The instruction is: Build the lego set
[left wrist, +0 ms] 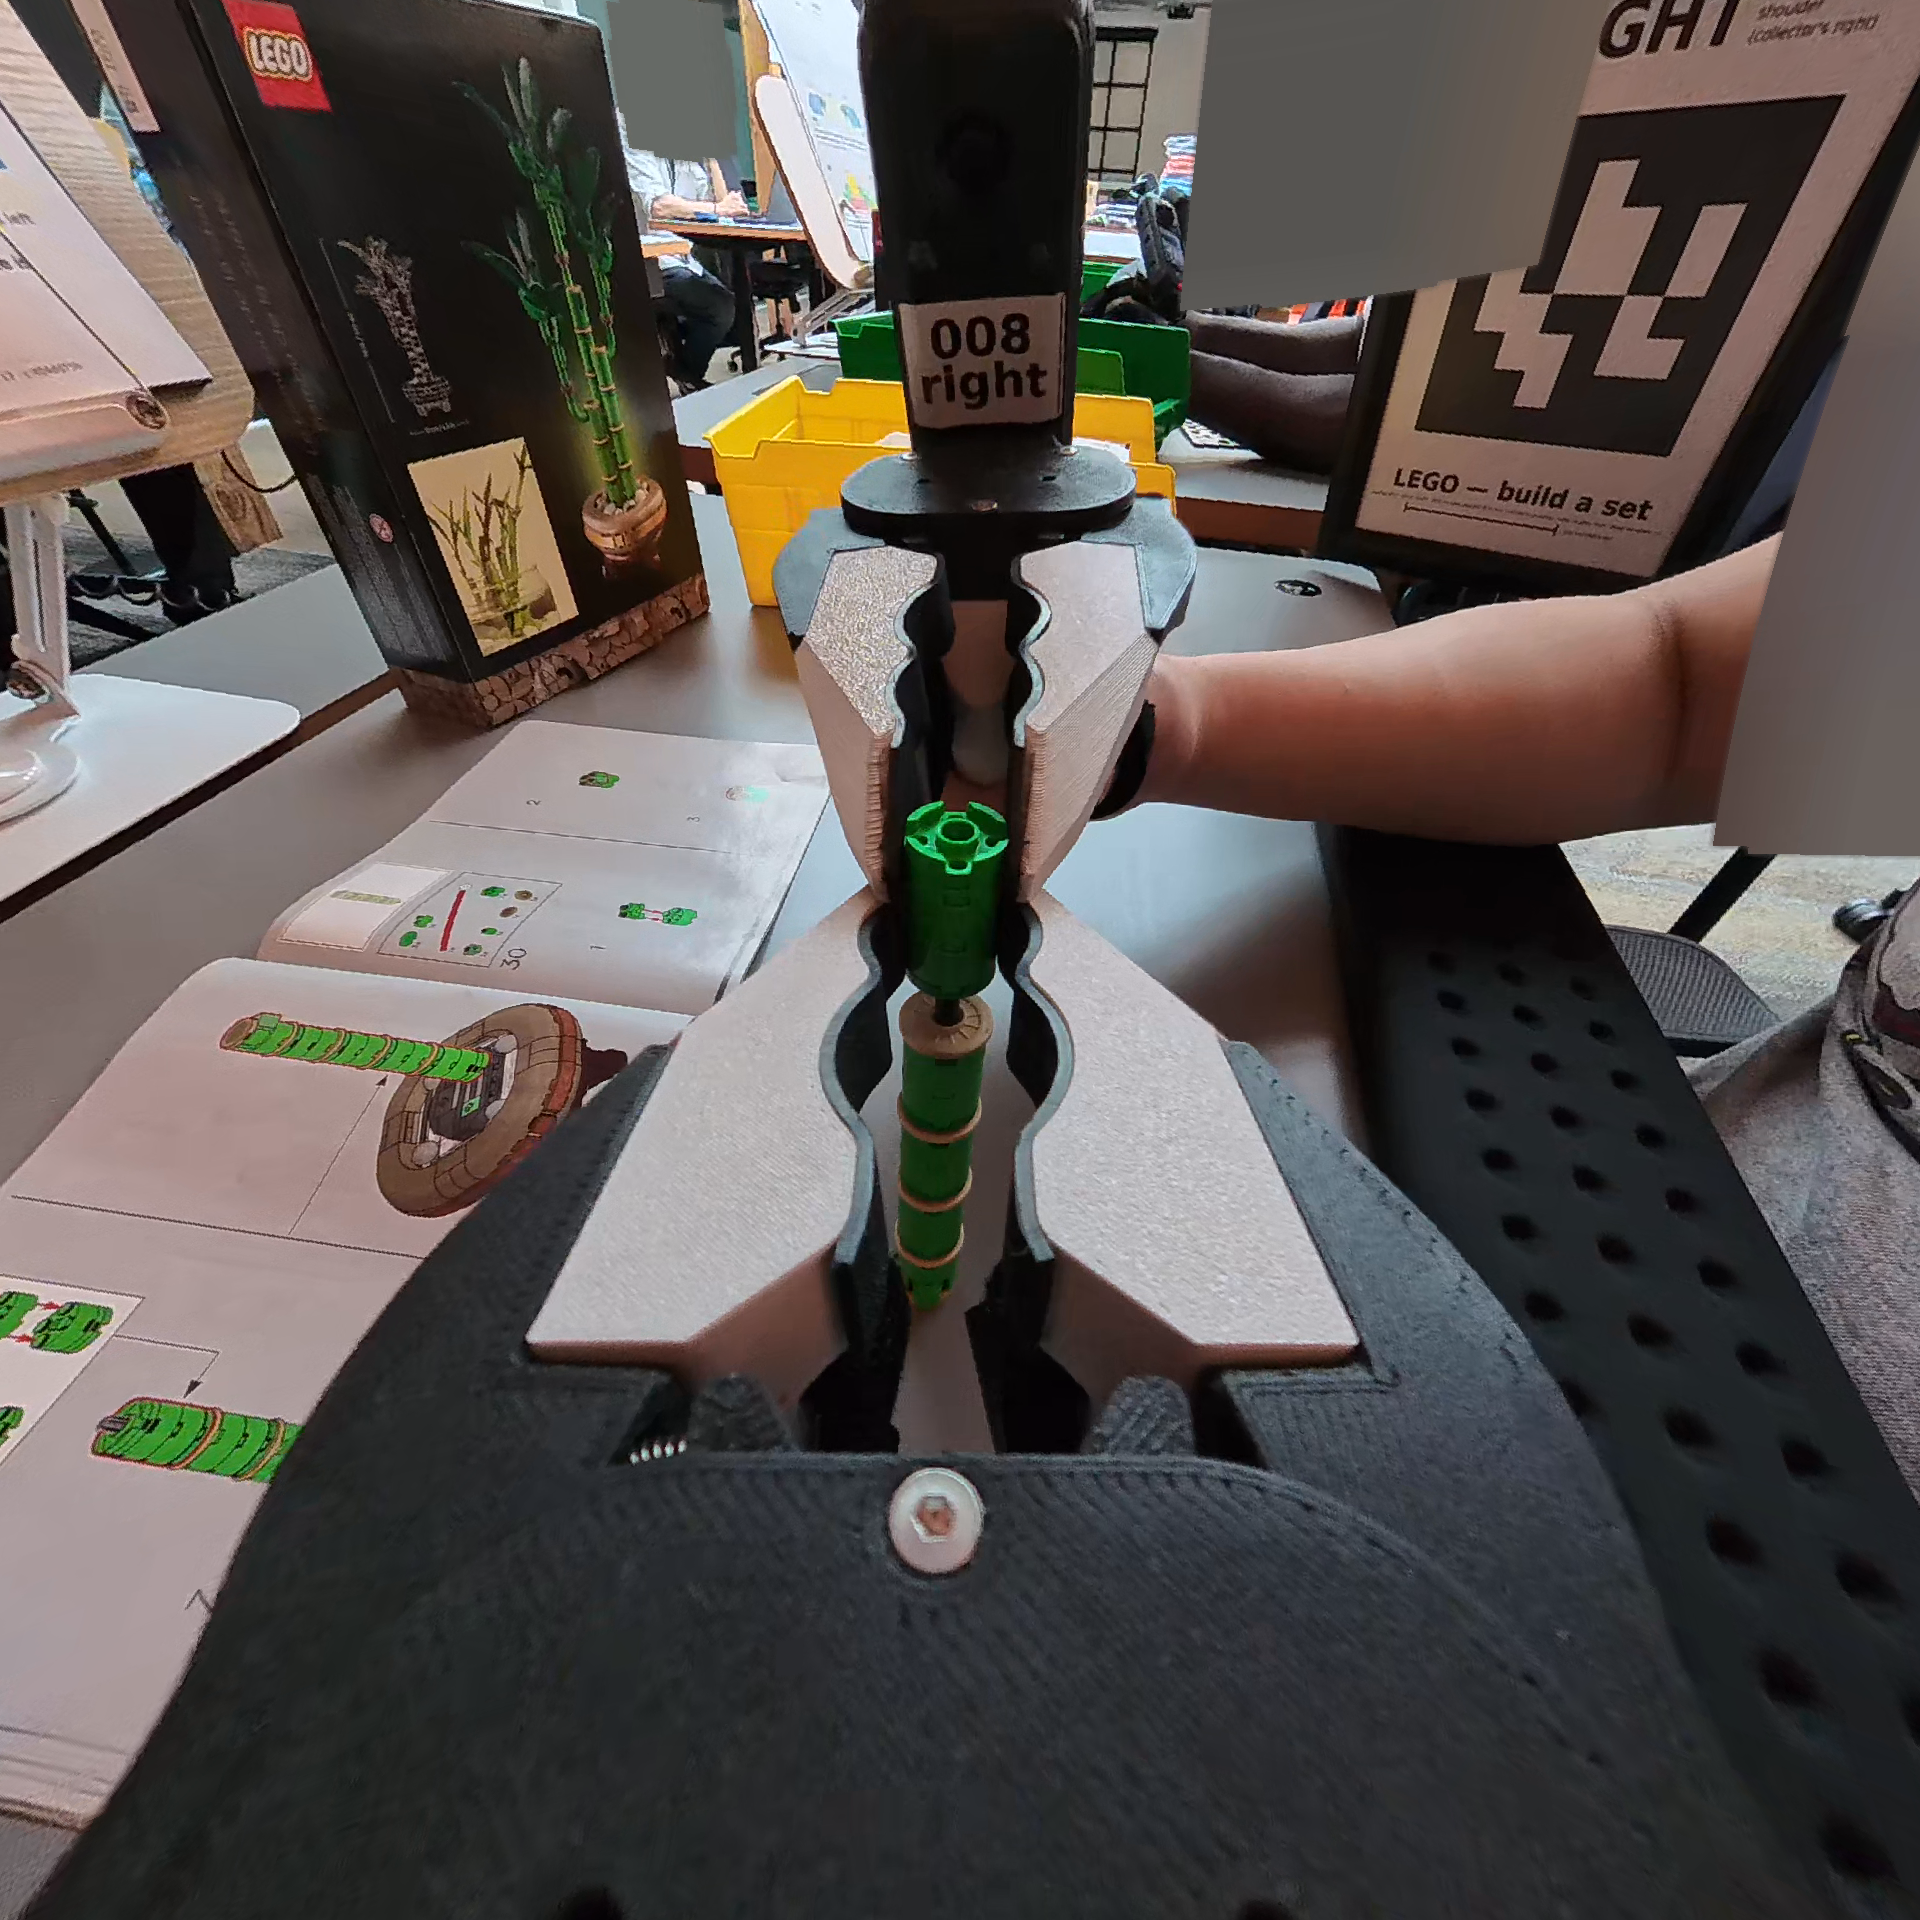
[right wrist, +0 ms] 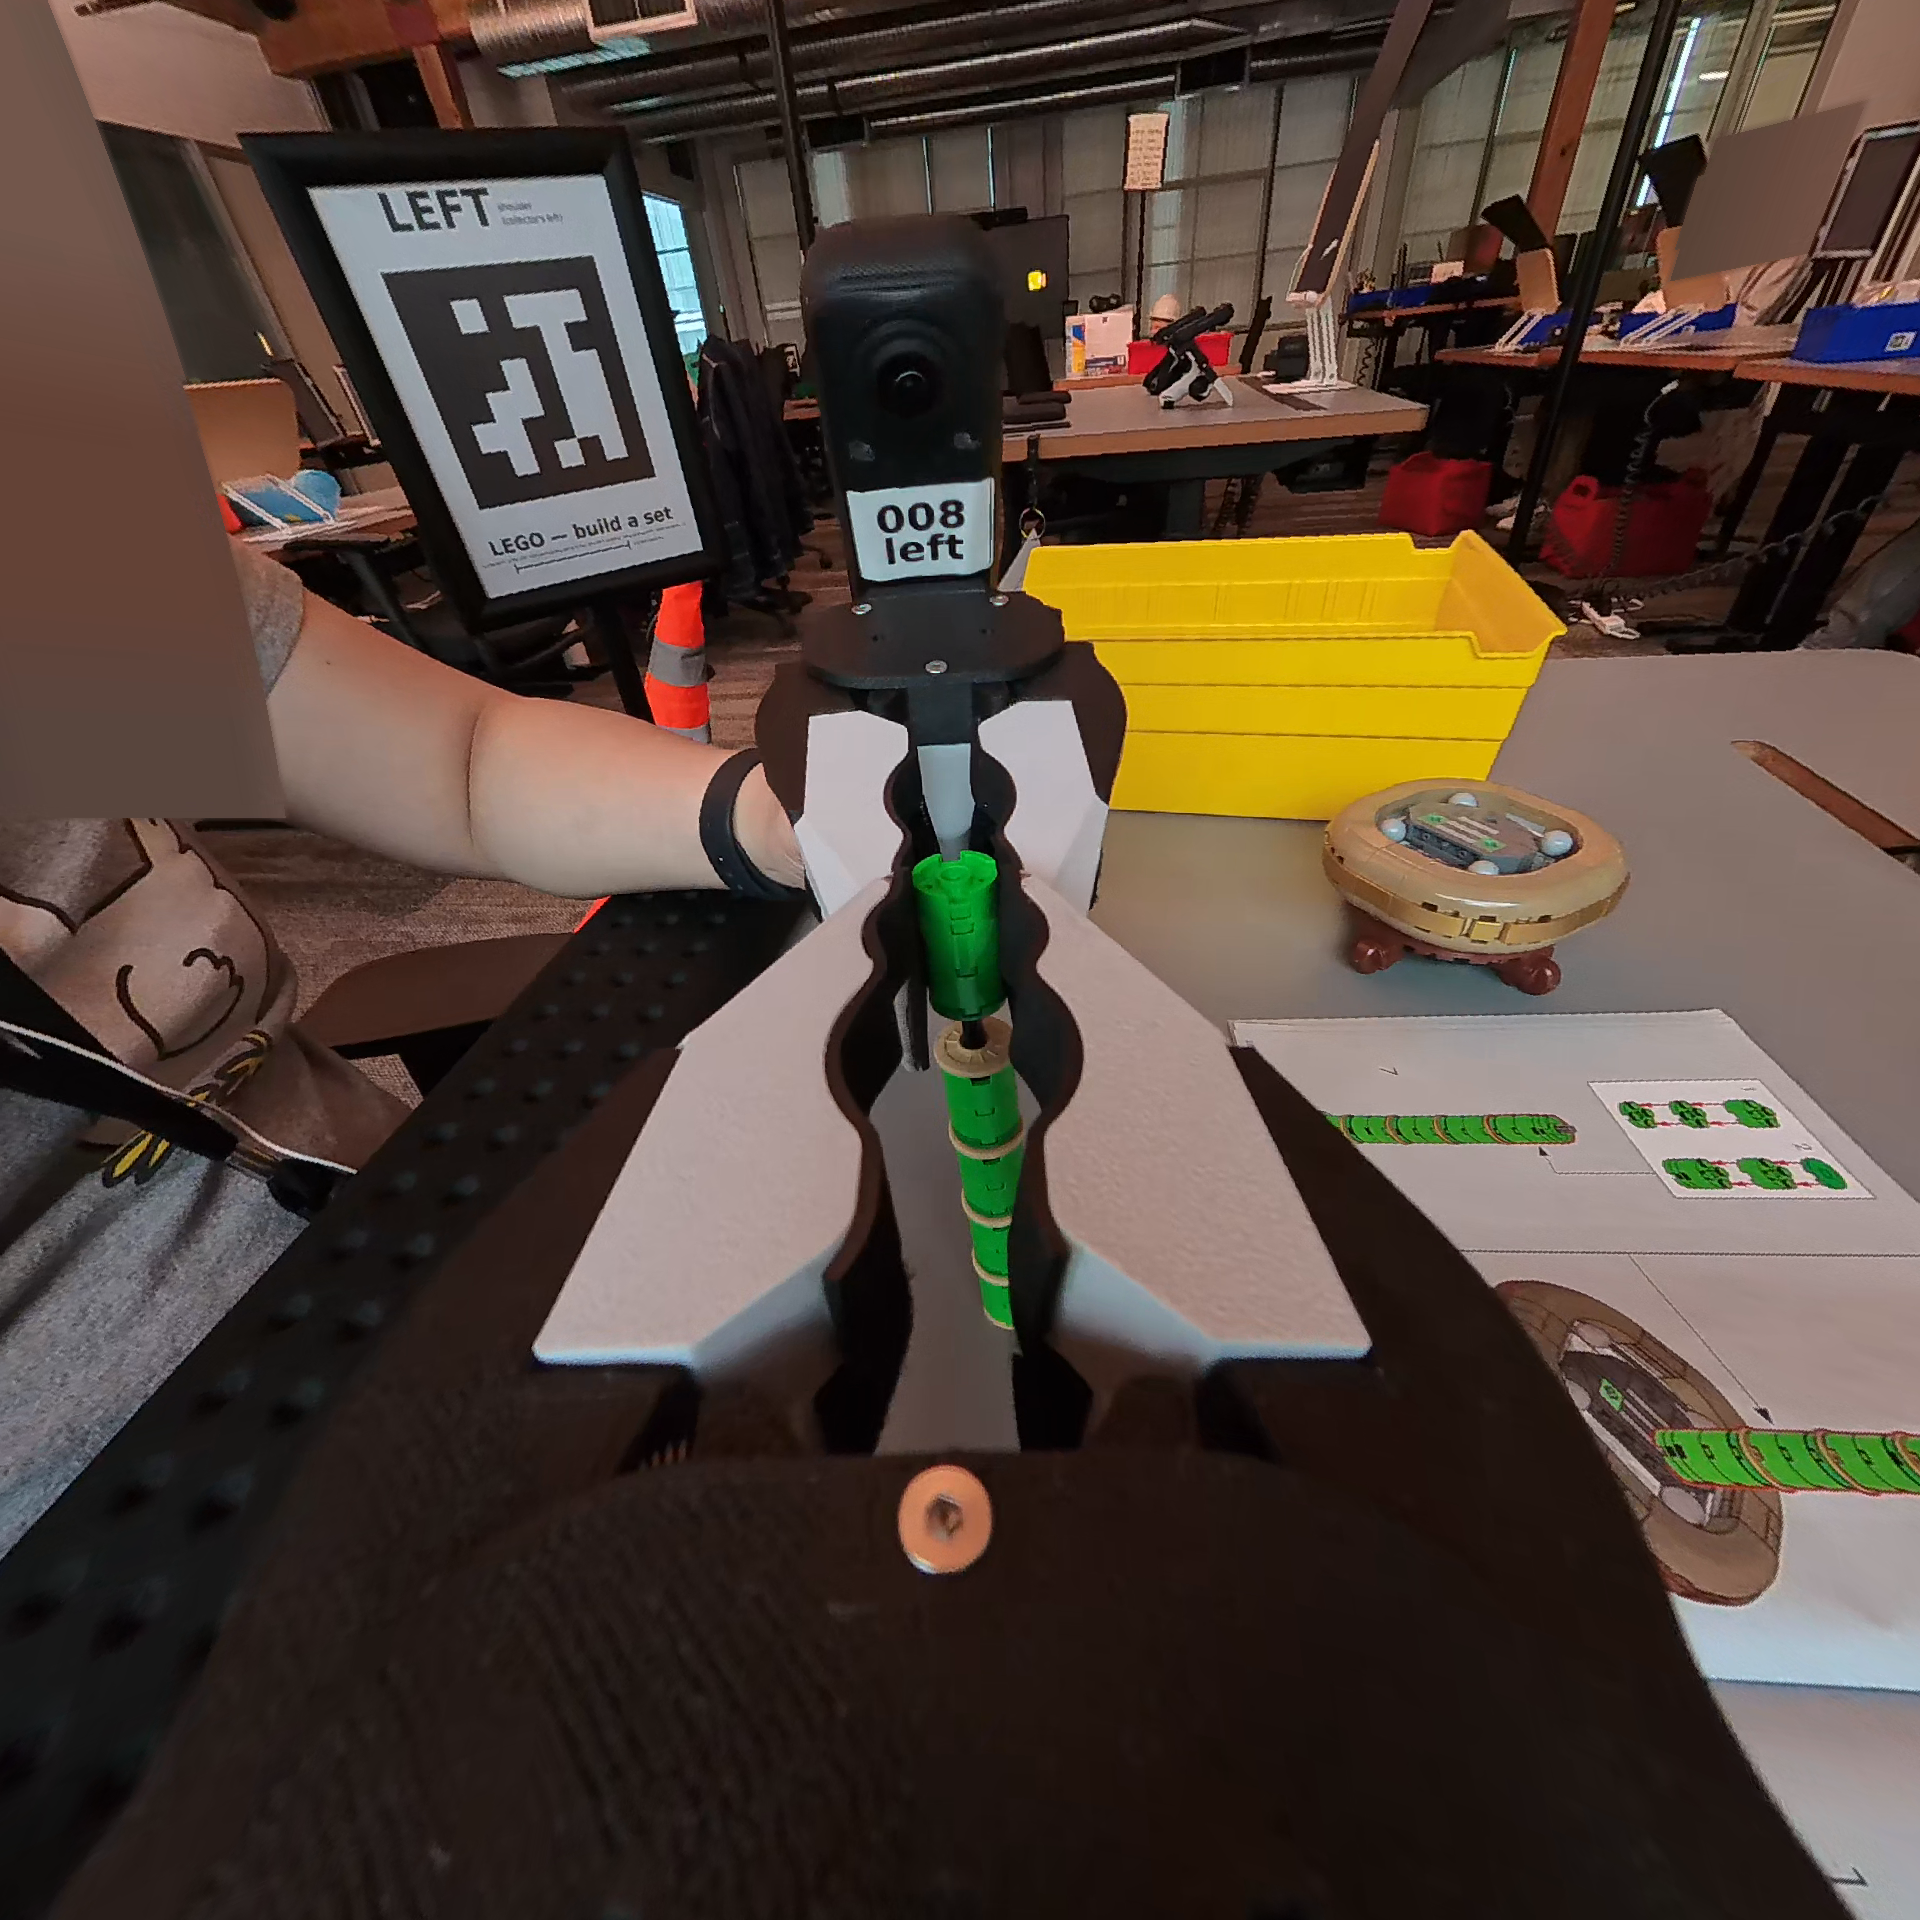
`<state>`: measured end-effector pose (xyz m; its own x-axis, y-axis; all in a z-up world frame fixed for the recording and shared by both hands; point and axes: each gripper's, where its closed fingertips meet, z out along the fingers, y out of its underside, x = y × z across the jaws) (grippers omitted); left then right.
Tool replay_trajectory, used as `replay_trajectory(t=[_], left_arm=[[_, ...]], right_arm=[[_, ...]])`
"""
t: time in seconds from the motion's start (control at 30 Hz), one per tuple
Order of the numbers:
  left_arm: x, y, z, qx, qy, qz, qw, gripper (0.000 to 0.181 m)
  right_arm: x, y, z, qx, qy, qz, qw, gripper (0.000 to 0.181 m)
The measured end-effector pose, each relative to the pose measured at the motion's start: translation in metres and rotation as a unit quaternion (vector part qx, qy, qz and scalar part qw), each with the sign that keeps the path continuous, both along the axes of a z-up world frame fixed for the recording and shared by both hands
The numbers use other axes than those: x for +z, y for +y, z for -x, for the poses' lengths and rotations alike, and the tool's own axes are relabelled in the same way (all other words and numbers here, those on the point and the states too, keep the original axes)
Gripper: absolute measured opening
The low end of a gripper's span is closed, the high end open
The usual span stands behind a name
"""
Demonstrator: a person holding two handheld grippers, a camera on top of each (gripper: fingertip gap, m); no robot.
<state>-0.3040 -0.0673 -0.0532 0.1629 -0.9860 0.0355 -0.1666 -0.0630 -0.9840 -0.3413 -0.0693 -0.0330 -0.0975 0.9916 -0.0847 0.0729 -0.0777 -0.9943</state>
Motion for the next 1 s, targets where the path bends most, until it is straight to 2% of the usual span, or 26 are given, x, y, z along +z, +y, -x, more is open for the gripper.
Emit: replay_trajectory(t=[0.37, 0.53, 0.7, 0.83, 1.0], left_arm=[[0.0, 0.001, 0.0, 0.001, 0.001, 0.0, 1.0, 0.016], [0.003, 0.0, 0.004, 0.001, -0.022, 0.001, 1.0, 0.02], [0.002, -0.001, 0.008, 0.008, -0.014, -0.025, 1.0, 0.017], [0.003, -0.004, 0.01, -0.006, -0.022, -0.003, 1.0, 0.022], [0.004, -0.002, 0.011, 0.001, -0.022, -0.008, 1.0, 0.016]], right_arm=[[-0.001, 0.001, 0.001, -0.003, 0.004, 0.0, 1.0, 0.016], [0.0, 0.002, 0.005, -0.001, -0.003, 0.001, 1.0, 0.016], [0.0, 0.0, 0.004, 0.009, 0.001, 0.011, 1.0, 0.016], [0.001, 0.001, 0.003, 0.002, -0.004, -0.003, 1.0, 0.016], [0.001, 0.0, 0.002, 0.002, 0.002, 0.002, 1.0, 0.016]])
